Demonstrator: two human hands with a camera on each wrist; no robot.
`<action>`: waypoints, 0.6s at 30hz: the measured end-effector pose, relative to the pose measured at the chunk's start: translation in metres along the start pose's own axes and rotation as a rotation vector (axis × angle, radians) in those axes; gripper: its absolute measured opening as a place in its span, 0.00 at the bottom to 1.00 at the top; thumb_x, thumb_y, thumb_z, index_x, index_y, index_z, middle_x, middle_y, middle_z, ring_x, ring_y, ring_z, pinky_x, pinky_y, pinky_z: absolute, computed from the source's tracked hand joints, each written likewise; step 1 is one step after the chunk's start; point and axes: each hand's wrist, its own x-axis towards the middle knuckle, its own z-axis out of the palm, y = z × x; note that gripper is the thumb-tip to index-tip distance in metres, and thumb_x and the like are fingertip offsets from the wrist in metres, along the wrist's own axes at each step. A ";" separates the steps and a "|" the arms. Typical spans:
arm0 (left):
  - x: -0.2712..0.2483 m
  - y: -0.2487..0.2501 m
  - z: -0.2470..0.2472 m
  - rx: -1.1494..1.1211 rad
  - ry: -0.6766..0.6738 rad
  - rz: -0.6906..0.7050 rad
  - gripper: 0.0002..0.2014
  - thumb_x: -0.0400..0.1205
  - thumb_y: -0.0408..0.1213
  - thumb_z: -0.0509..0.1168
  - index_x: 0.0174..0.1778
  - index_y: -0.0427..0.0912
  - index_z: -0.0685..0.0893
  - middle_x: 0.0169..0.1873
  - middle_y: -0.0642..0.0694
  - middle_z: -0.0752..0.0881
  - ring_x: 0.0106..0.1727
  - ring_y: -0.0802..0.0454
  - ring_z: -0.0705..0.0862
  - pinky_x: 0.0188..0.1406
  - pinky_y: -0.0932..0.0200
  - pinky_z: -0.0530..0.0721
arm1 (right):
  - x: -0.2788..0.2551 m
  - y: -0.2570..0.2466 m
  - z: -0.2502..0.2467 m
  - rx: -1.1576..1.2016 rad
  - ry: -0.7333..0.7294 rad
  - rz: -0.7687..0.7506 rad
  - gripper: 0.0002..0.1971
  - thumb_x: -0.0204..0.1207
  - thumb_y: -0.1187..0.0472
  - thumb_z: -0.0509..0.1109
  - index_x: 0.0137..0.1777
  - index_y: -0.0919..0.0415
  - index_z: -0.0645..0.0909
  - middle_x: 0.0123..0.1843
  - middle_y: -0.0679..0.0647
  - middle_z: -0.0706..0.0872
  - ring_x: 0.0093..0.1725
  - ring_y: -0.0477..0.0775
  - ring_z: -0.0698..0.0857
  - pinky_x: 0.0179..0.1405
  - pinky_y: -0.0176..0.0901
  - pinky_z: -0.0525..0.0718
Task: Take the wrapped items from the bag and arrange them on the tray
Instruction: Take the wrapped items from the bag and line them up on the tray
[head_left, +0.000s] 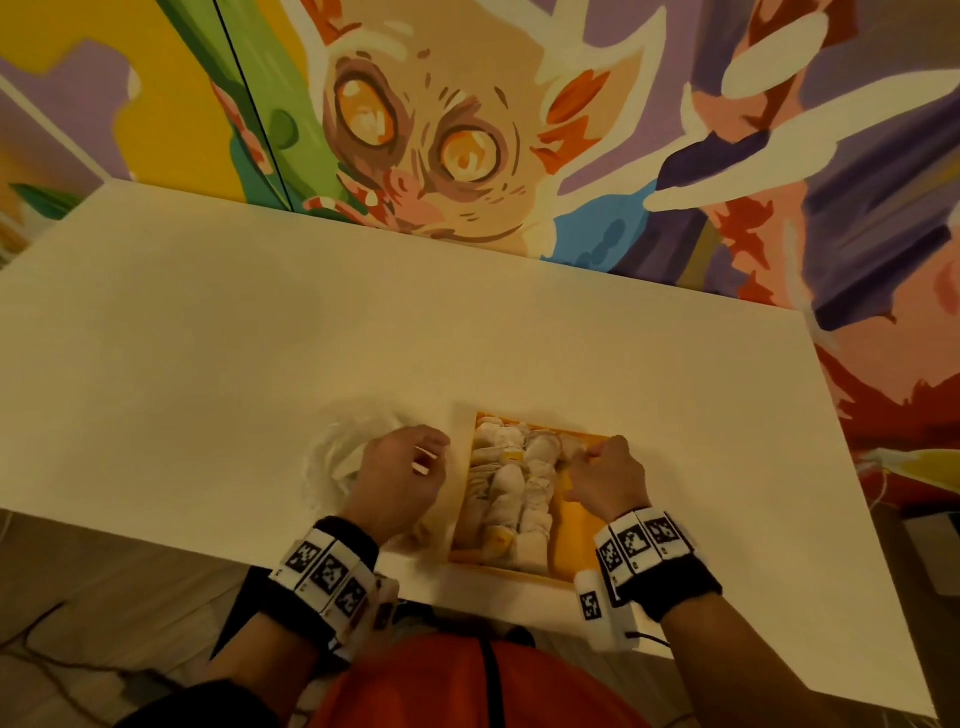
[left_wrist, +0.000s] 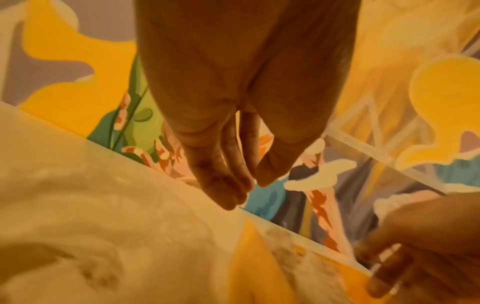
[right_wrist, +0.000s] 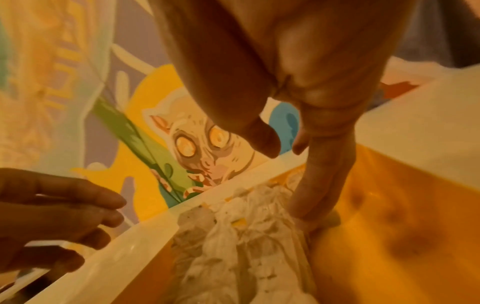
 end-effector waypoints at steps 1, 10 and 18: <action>0.001 -0.007 -0.010 0.025 0.016 -0.012 0.11 0.75 0.26 0.69 0.48 0.45 0.88 0.41 0.53 0.88 0.38 0.59 0.86 0.39 0.68 0.84 | -0.006 -0.003 -0.001 -0.006 0.011 -0.069 0.10 0.81 0.56 0.64 0.57 0.60 0.73 0.54 0.61 0.85 0.45 0.63 0.89 0.49 0.57 0.88; 0.015 -0.067 -0.050 0.494 -0.483 -0.119 0.40 0.70 0.43 0.79 0.78 0.45 0.70 0.72 0.44 0.75 0.71 0.47 0.75 0.68 0.60 0.73 | -0.077 -0.074 0.040 -0.189 -0.501 -0.537 0.06 0.82 0.60 0.64 0.55 0.58 0.80 0.46 0.58 0.90 0.40 0.58 0.90 0.33 0.42 0.88; 0.025 -0.079 -0.023 0.813 -0.622 -0.014 0.37 0.71 0.55 0.72 0.76 0.51 0.68 0.72 0.44 0.69 0.73 0.40 0.69 0.72 0.48 0.71 | -0.097 -0.095 0.077 -0.604 -0.702 -0.589 0.21 0.83 0.61 0.62 0.75 0.62 0.71 0.66 0.63 0.83 0.59 0.62 0.86 0.61 0.51 0.84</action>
